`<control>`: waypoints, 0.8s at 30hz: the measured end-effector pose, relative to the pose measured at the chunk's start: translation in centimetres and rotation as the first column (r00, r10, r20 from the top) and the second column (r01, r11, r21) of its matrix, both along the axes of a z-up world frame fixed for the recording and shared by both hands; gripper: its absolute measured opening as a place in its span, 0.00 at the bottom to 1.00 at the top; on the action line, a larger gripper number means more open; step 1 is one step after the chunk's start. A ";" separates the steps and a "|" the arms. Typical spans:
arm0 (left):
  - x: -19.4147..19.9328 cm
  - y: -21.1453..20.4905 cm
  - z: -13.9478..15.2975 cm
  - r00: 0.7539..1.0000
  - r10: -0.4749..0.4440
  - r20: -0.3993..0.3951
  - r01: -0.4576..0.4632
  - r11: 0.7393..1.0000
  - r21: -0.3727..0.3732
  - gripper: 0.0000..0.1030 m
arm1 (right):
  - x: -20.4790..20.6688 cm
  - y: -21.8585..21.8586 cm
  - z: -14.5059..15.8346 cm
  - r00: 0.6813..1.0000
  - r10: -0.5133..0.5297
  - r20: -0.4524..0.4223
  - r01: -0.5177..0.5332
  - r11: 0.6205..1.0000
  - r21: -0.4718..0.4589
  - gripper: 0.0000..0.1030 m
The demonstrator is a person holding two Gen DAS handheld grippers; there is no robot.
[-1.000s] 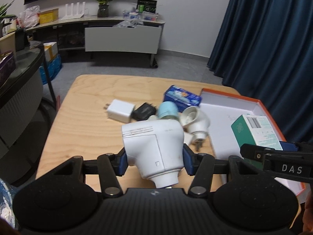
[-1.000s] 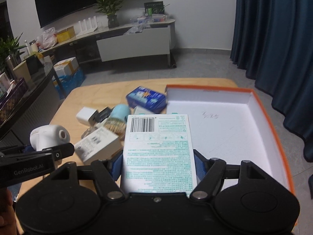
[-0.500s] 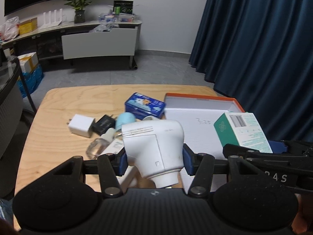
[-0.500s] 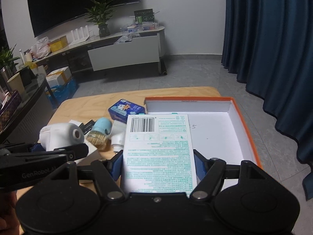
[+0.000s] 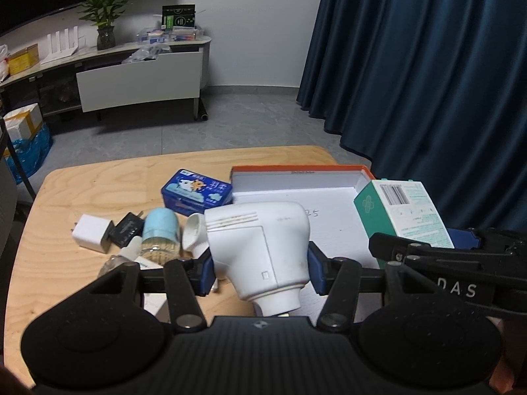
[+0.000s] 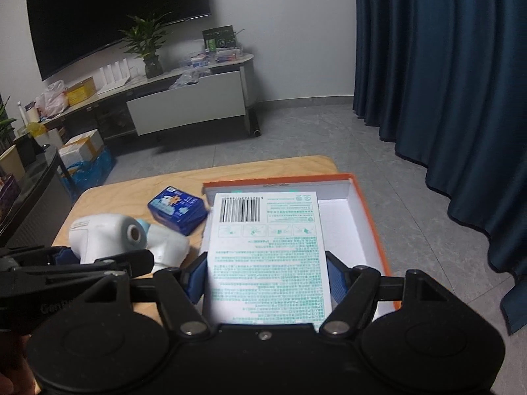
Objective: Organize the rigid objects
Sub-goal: 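Carry the white adapter and teal bandage box over the orange-rimmed box lid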
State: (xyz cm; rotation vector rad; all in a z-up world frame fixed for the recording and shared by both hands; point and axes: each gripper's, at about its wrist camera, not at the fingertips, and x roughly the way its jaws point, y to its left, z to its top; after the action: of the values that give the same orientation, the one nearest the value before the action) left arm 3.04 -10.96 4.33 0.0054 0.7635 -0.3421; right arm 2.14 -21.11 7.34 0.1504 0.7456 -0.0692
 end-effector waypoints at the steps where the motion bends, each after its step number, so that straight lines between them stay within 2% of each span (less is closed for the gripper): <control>1: 0.0 -0.3 0.0 1.000 -0.005 0.002 0.005 1.000 0.003 0.53 | 0.1 -0.3 -0.1 1.000 -0.004 0.000 0.004 1.000 -0.001 0.82; 24: 2.3 -3.9 -0.5 0.999 -0.045 -0.003 0.046 0.998 0.031 0.53 | 3.1 -3.7 -0.6 0.999 -0.032 -0.002 0.032 0.999 -0.019 0.82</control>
State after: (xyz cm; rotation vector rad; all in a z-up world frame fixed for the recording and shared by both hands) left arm 5.35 -14.83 3.81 0.0513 0.7715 -0.3737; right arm 5.21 -24.77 6.74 0.1439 0.7449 -0.1068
